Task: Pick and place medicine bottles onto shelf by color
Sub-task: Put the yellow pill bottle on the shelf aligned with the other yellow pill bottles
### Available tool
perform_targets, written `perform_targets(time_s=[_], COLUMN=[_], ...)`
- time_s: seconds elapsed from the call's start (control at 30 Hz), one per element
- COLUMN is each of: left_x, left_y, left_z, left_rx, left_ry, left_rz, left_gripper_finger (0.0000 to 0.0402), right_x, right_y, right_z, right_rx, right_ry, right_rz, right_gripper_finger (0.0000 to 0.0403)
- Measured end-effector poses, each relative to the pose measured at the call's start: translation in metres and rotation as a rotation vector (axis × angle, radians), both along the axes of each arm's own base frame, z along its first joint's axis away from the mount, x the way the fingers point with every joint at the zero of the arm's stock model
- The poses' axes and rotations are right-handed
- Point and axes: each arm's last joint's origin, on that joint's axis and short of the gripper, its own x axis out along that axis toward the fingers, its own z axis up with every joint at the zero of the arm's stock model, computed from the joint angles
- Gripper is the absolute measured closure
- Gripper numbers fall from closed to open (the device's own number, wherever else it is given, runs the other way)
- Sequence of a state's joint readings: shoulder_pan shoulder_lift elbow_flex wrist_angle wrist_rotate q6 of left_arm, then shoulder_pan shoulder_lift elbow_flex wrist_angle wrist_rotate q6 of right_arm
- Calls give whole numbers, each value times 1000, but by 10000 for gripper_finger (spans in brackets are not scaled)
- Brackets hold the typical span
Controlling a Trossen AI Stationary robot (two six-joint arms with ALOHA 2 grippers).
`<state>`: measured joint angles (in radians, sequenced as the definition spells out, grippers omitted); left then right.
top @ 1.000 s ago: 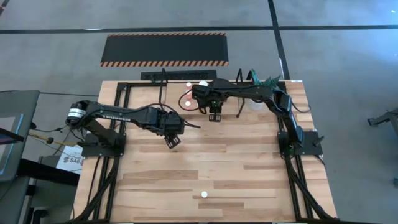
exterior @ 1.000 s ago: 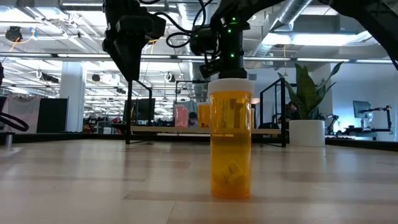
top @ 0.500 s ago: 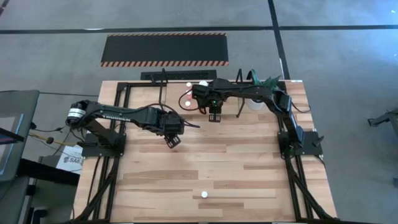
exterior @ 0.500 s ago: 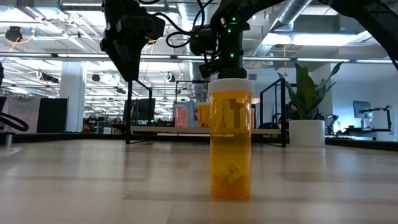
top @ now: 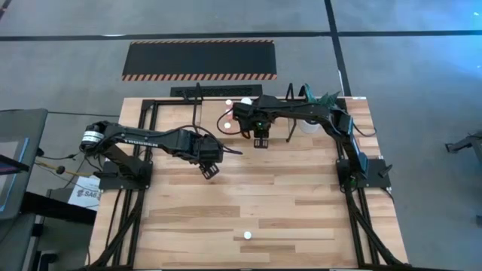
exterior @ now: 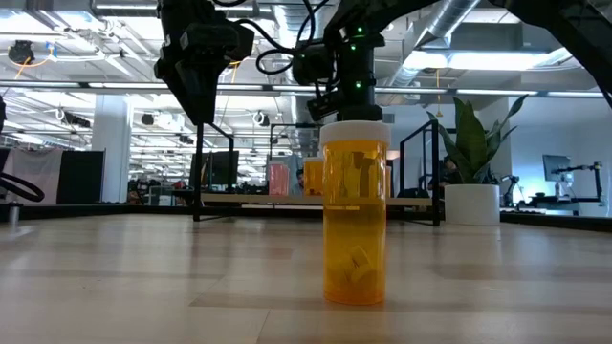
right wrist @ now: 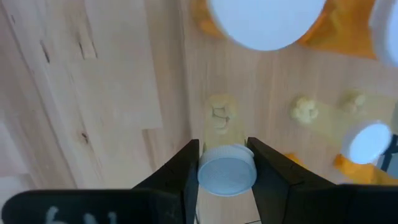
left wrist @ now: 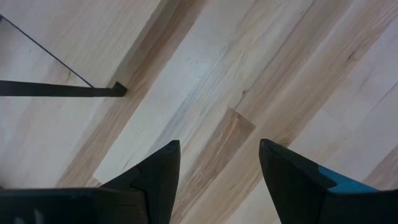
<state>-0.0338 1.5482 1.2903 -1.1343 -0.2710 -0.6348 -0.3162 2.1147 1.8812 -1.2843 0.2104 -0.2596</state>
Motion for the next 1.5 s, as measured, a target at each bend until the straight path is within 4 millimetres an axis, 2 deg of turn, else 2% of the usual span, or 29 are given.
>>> perform_targets(time_s=[0.4, 1.5], left_x=[1, 5], left_y=[0, 0], left_z=[0, 1], left_rx=[-2, -12], left_ry=[-14, -67], left_rz=[24, 41], left_gripper_finger=[196, 196], right_x=[-18, -10], right_y=[-2, -5], right_z=[-13, -10], right_rx=[25, -7], right_ry=[60, -23], right_rz=[-18, 10], right_gripper_finger=[266, 256])
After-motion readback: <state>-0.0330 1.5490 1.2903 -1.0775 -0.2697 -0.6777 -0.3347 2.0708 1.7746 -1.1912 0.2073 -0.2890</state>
